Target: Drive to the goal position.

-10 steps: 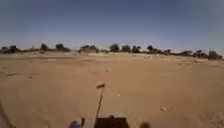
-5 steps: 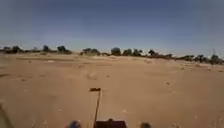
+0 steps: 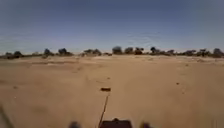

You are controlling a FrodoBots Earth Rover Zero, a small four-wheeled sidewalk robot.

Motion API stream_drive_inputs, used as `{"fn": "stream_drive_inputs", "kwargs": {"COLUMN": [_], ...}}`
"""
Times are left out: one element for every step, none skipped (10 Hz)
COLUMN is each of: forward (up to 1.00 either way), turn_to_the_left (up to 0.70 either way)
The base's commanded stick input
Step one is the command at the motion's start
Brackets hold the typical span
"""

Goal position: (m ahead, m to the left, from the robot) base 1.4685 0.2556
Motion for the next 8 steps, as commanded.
{"fn": "stream_drive_inputs", "kwargs": {"forward": [0.70,0.70,0.70,0.70,0.70,0.70,0.70,0.70], "turn_to_the_left": [-0.22,-0.05,0.00,0.00,0.00,0.00,0.00,0.00]}}
